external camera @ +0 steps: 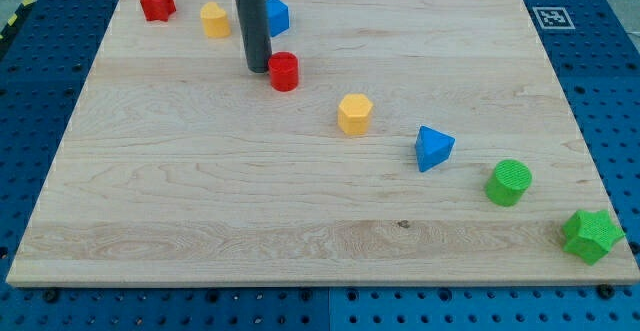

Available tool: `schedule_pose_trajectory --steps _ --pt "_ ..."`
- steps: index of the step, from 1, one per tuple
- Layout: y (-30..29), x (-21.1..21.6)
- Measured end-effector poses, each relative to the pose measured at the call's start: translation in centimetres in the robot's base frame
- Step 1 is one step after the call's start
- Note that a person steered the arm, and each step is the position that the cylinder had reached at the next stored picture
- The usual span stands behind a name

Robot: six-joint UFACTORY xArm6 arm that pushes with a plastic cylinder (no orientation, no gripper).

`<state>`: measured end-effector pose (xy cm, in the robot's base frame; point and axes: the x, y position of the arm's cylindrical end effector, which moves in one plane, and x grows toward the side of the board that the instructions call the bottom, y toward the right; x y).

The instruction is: Push the blue cube a bit down and left

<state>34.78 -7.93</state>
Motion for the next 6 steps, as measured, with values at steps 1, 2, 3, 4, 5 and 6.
schedule_pose_trajectory --steps 1,2,3,4,5,6 --pt "-0.1 -2.4" --pt "1.1 -3.1" --pt "4.4 -3.1" --pt "7.4 -3.1" --pt "8.0 -5.0" --pt "8.0 -7.9"
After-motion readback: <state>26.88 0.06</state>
